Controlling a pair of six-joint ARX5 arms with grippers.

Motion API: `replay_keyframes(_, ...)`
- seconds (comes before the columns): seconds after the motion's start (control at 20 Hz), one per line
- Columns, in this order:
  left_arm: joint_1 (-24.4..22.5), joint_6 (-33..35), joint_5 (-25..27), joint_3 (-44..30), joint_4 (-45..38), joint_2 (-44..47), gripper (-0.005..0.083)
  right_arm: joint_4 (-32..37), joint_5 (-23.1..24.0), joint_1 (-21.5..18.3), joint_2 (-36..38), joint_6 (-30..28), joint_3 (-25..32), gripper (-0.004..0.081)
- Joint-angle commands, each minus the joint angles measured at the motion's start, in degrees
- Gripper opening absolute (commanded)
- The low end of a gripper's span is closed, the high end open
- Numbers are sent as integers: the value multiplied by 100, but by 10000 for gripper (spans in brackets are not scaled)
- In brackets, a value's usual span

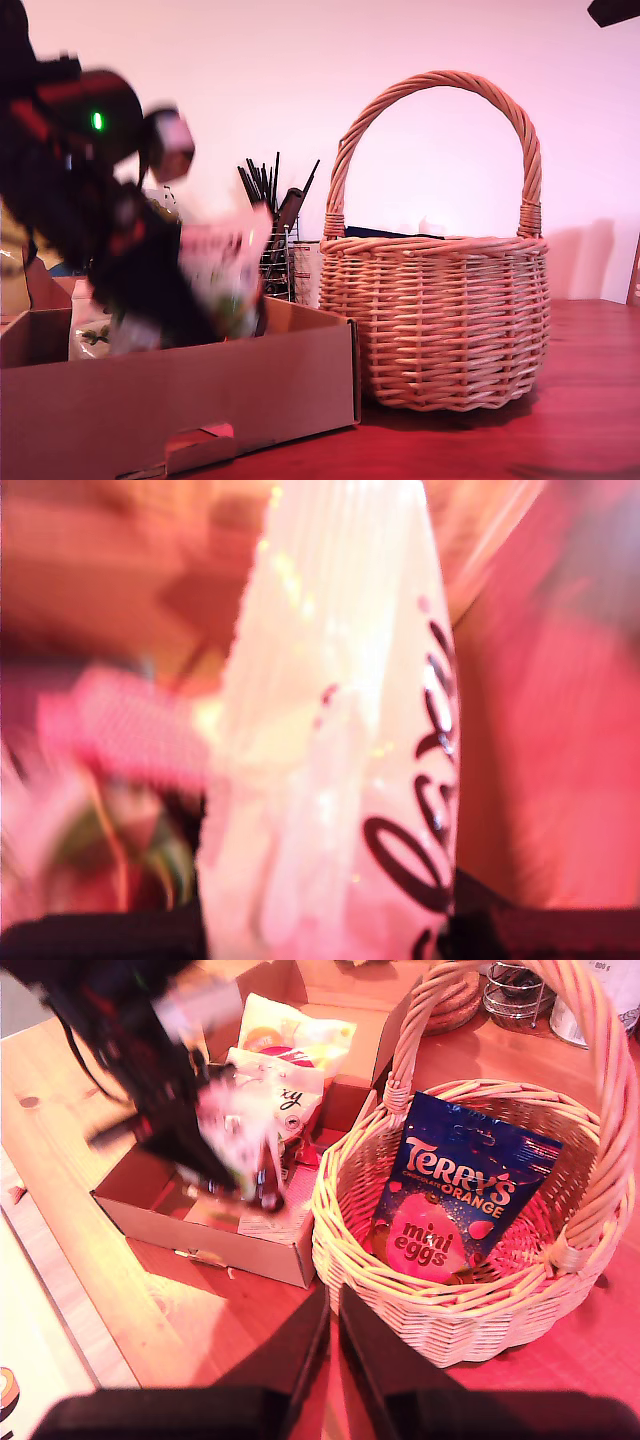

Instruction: Move the bags of Easter eggs from the cardboard box on the left into the woven basket on the right side.

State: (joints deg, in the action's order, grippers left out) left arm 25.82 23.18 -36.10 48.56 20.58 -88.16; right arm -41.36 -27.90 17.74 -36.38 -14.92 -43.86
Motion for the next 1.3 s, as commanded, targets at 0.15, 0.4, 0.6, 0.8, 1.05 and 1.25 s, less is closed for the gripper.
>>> replay_keyframes(0.15, 48, -435, -835, 391, -380, 525, -2, 39, 2, 24, 15, -15, 26, -13)
replay_keyframes(0.4, 925, -1176, -476, 422, -2135, 476, -1, 37, 2, 24, 17, -15, 26, -13)
replay_keyframes(0.6, 1714, -1248, 901, 422, -3414, 116, -1, 37, 4, 24, 17, -15, 26, -13)
replay_keyframes(0.8, 1961, -1432, 1585, 442, -4426, -573, -1, 35, 2, 24, 17, -15, 26, -13)
replay_keyframes(1.05, 1967, -2400, 1666, 804, -4522, -1191, 53, 33, 0, 26, 17, -15, 26, -13)
replay_keyframes(1.25, 2028, -2968, 1657, 1266, -4039, -1458, 149, 31, -2, 26, 17, -13, 26, -13)
